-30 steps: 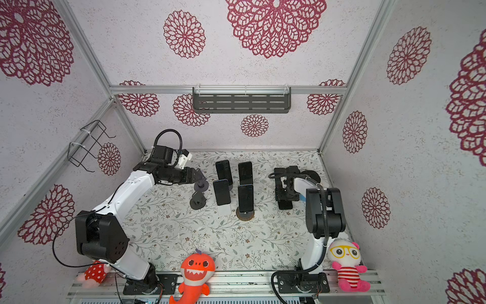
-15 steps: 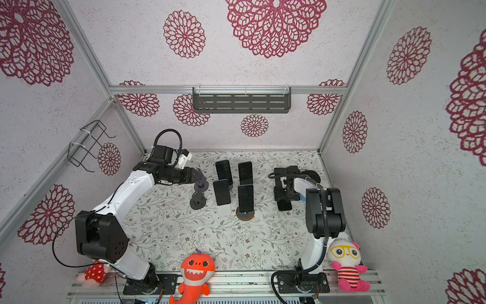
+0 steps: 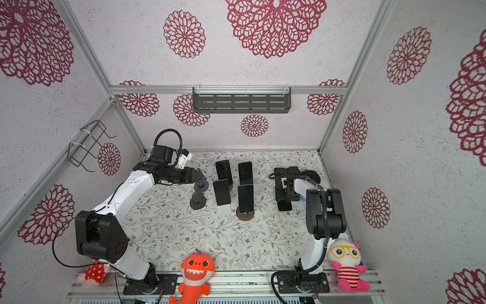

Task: Remove the phone from the phone stand
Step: 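Lower the black phone flat beside the first phone with the right gripper, then open the right gripper and raise it off the placed phone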

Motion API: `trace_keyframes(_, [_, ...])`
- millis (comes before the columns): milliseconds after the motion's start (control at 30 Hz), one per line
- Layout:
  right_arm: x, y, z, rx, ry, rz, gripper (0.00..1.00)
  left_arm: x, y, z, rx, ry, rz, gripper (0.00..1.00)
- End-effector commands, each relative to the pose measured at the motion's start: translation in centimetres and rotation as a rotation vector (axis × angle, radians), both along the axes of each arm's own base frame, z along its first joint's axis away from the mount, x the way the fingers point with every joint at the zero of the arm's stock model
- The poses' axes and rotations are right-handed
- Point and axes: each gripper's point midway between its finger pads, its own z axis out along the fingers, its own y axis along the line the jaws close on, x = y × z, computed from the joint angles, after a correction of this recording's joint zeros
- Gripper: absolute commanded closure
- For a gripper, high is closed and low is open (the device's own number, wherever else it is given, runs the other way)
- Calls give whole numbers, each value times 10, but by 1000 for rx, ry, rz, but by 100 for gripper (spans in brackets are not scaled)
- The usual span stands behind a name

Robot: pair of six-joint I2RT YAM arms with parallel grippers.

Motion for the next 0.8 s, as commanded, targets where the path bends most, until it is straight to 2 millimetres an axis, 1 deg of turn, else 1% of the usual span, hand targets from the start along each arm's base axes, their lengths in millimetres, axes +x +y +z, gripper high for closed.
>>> trace_keyframes(0, [-33, -6, -13, -11, 109, -35, 28, 3, 1, 13, 1, -39, -12, 46])
trace_keyframes(233, [-44, -7, -11, -13, 116, -41, 30, 3, 1, 13, -1, -41, -12, 46])
trace_keyframes(367, [-46, -8, -13, -18, 122, -43, 29, 3, 1, 13, 1, -41, -13, 46])
trace_keyframes(567, [-39, -4, -11, 7, 108, -43, 23, 3, 1, 12, 2, -39, -14, 44])
trace_keyframes(700, [-33, -3, -2, 14, 85, -41, 14, 3, 2, 12, 5, -39, -15, 42])
trace_keyframes(767, [-30, -3, 4, 12, 72, -39, 12, 3, 2, 11, 4, -38, -14, 41])
